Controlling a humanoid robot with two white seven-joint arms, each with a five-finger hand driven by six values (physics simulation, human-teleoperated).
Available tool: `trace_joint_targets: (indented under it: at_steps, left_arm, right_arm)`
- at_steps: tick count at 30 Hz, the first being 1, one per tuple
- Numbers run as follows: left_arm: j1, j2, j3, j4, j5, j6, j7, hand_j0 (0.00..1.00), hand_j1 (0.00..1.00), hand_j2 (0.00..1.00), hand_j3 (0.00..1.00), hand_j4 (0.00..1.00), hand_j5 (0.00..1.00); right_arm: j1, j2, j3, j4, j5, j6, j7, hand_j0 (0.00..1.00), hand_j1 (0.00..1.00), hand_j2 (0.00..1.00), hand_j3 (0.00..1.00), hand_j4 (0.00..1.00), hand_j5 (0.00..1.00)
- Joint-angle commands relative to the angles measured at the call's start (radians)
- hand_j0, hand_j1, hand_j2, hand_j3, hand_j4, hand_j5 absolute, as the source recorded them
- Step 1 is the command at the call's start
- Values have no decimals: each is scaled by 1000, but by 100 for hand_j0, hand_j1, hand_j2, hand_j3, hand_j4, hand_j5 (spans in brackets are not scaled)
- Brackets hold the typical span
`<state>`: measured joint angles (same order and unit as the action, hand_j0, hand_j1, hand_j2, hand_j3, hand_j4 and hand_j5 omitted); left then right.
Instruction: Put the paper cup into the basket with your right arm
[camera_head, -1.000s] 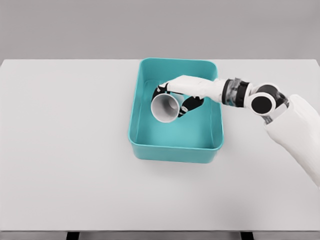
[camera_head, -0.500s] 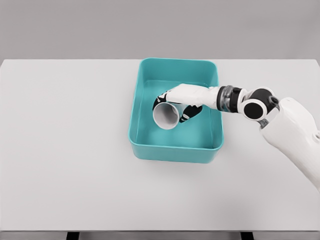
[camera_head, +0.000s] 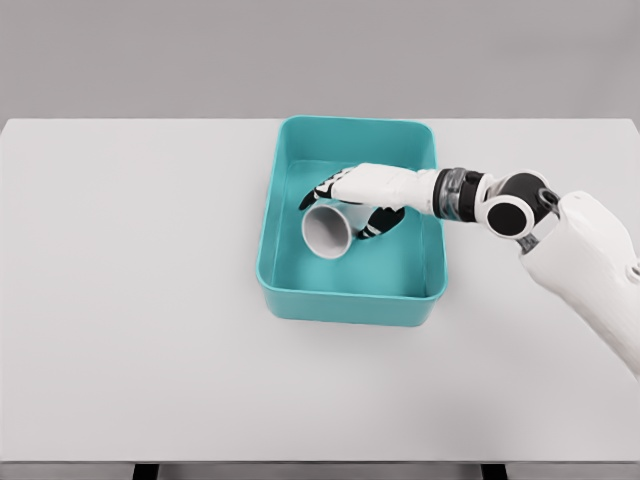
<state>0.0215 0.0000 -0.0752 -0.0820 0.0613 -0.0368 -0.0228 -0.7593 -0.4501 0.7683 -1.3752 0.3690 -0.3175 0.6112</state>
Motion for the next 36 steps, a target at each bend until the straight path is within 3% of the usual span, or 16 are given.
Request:
trace_joint_targets:
  at_steps: [1, 8, 11, 16, 18, 21, 28, 31, 36]
  left_arm:
    - [0, 0, 0, 1, 0, 0, 0, 100, 100, 100, 100, 100, 100]
    - [0, 0, 0, -1, 0, 0, 0, 100, 100, 100, 100, 100, 100]
    - [0, 0, 0, 1, 0, 0, 0, 100, 100, 100, 100, 100, 100]
    - [0, 0, 0, 1, 0, 0, 0, 100, 100, 100, 100, 100, 100]
    - [0, 0, 0, 1, 0, 0, 0, 100, 100, 100, 100, 100, 100]
    - [0, 0, 0, 1, 0, 0, 0, 100, 100, 100, 100, 100, 100]
    - [0, 0, 0, 1, 0, 0, 0, 100, 100, 100, 100, 100, 100]
    - [0, 0, 0, -1, 0, 0, 0, 100, 100, 100, 100, 100, 100]
    - [0, 0, -2, 1, -3, 2, -2, 100, 100, 100, 100, 100, 100]
  right_arm:
    - [0, -1, -1, -1, -4, 1, 0, 89, 89, 89, 89, 89, 89]
    - [-15, -9, -12, -7, -15, -2, 0, 94, 94, 94, 94, 94, 94]
    - [-6, -33, -119, -85, -27, -3, 0, 95, 95, 95, 95, 95, 95]
    - [40, -117, -288, -153, -274, -15, 0, 97, 97, 97, 97, 97, 97]
    - [75, -150, -353, -191, -366, -26, 0, 97, 97, 97, 97, 97, 97]
    - [178, -220, -466, -219, -516, -109, 0, 97, 97, 97, 97, 97, 97]
    - [446, -312, -652, -315, -653, -225, 0, 97, 97, 97, 97, 97, 97]
    - [491, -311, -659, -314, -653, -256, 0, 97, 97, 97, 97, 97, 97]
    - [491, -311, -659, -311, -653, -256, 0, 98, 98, 98, 98, 98, 98]
